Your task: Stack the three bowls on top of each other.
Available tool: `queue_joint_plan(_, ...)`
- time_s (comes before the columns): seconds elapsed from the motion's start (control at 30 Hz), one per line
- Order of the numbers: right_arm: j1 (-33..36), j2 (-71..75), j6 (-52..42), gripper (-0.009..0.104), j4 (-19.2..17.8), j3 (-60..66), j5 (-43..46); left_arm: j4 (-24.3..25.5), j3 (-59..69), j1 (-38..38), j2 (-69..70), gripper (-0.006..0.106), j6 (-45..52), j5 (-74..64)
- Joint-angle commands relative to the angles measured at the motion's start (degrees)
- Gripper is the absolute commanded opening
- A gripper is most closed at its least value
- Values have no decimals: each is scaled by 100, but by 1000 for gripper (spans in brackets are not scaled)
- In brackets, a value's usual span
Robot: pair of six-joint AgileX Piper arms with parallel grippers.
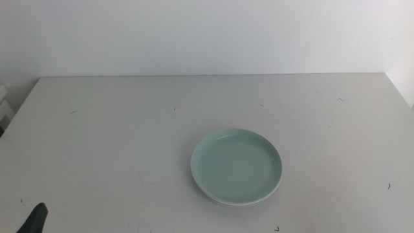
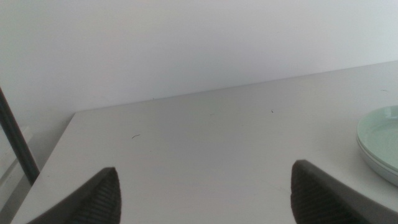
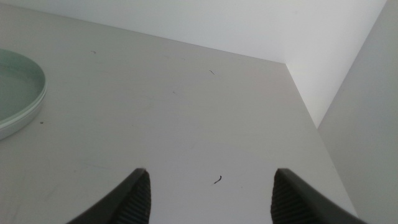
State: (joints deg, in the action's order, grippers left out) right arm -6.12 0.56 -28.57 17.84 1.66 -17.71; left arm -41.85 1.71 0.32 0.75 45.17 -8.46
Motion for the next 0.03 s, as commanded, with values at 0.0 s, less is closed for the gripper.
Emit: queue_joint_plan(0.0, 4, 157, -14, 50, -23, -42, 400, -89, -24, -32, 84, 105, -32, 351)
